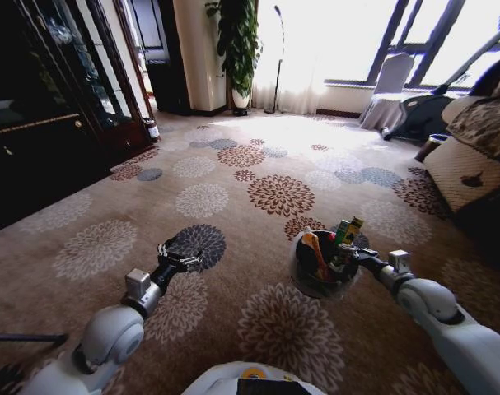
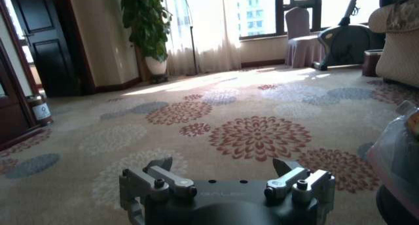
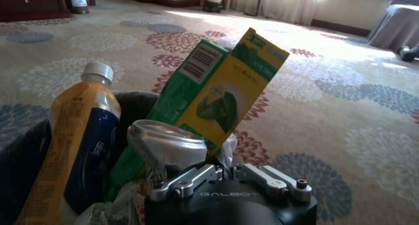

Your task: Pick up the trash from the ground and place it into the trash bin.

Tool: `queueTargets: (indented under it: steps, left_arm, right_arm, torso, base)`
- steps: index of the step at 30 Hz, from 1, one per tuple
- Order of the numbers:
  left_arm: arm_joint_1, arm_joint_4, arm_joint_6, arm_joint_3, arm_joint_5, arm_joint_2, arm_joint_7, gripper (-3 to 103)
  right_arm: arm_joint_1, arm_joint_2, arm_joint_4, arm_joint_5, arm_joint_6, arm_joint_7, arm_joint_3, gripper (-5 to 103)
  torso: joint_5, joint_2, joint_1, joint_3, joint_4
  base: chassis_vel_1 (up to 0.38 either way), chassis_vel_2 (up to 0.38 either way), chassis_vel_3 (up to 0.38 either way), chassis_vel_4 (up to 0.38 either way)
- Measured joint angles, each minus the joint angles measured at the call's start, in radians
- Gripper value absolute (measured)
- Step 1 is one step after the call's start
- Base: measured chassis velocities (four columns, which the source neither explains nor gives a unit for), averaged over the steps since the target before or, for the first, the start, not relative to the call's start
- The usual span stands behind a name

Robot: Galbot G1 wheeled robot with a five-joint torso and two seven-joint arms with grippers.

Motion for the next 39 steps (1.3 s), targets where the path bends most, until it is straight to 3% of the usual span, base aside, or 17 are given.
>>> queueTargets:
  steps: [28,31,36,38,39]
  left_arm:
    - [0.0,0.0,0.0,0.0,0.0,0.0,0.0,100]
    - [0.0,0.0,0.0,0.0,0.0,0.0,0.0,100]
    - [-0.016,-0.001,-0.012,0.032,0.031,-0.021,-0.025,100]
    - [-0.032,-0.004,-0.024,0.071,0.071,-0.058,-0.051,100]
    - [-0.035,-0.003,-0.035,0.077,0.069,-0.063,-0.062,100]
  right_arm:
    - [0.0,0.0,0.0,0.0,0.0,0.0,0.0,3]
    - [0.0,0.0,0.0,0.0,0.0,0.0,0.0,3]
    - [-0.002,0.001,0.003,-0.003,0.001,0.0,0.0,3]
    - [-0.048,0.03,0.059,-0.061,0.022,0.0,0.025,3]
    - [-0.086,0.055,0.106,-0.107,0.04,0.001,0.045,3]
  torso:
    - [-0.0001,0.0,0.0,0.0,-0.0008]
    - [0.0001,0.0,0.0,0.0,0.001]
    - [0.0007,0.0,0.0,0.0,0.0006]
    - [-0.001,0.0,0.0,0.0,-0.0001]
    - [0.0003,0.0,0.0,0.0,-0.0004]
  base:
    - [-0.022,-0.171,-0.168,-0.026]
    - [-0.008,-0.007,-0.017,-0.012]
    - [0.0,0.0,0.0,0.0]
    - [0.0,0.0,0.0,0.0]
    - [0.0,0.0,0.0,0.0]
